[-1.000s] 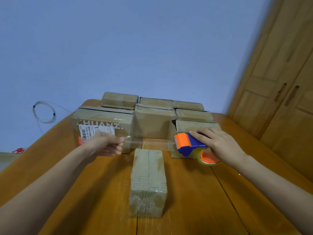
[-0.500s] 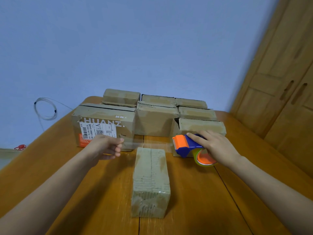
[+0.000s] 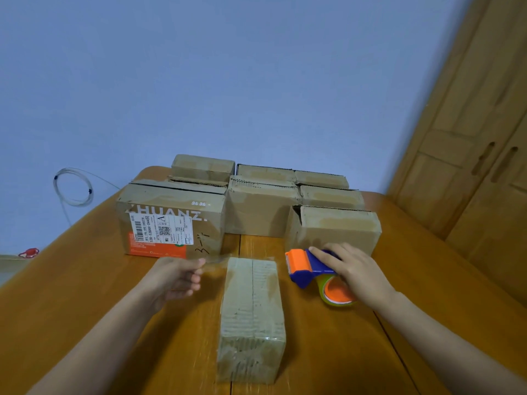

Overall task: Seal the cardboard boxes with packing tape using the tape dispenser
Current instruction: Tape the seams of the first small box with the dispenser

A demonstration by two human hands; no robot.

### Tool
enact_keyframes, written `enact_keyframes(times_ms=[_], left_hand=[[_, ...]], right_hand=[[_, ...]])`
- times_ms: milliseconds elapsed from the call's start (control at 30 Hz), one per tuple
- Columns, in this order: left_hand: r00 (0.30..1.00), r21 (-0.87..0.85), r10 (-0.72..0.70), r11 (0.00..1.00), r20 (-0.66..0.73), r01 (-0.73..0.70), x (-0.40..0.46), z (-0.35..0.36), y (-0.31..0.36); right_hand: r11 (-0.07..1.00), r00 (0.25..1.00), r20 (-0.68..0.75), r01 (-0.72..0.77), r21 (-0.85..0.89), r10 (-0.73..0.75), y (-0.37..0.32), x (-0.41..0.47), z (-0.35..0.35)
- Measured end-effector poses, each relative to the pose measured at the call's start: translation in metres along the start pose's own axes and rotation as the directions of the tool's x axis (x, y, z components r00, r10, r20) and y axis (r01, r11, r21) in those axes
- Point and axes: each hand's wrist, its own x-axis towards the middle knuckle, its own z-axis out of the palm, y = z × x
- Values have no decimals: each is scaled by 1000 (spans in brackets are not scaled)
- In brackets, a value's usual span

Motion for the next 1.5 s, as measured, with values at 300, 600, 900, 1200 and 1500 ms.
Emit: enact_keyframes(times_ms=[300,600,900,1200,1500], left_hand=[[998,-41,-50,998,29,51,-7,34,-26],[991,250,113,964,-68,-93,-9,48,-32],[972,417,181,903,-151,-104,-16,42,-22],[977,713,174,669,126,-211,-44,55,50],[990,940,101,318,93,-121,-23,72,53]], right_hand=[[994,997,11,-74,85,73,-23,-6,25],[989,992,39,-126,83,124,-32,-4,23],[969,963,149,-238,71,225,-44,-8,13],[894,882,175,-447,16,438,-108,-8,-6],[860,826,301,-509,33,477,-144,2,-31]])
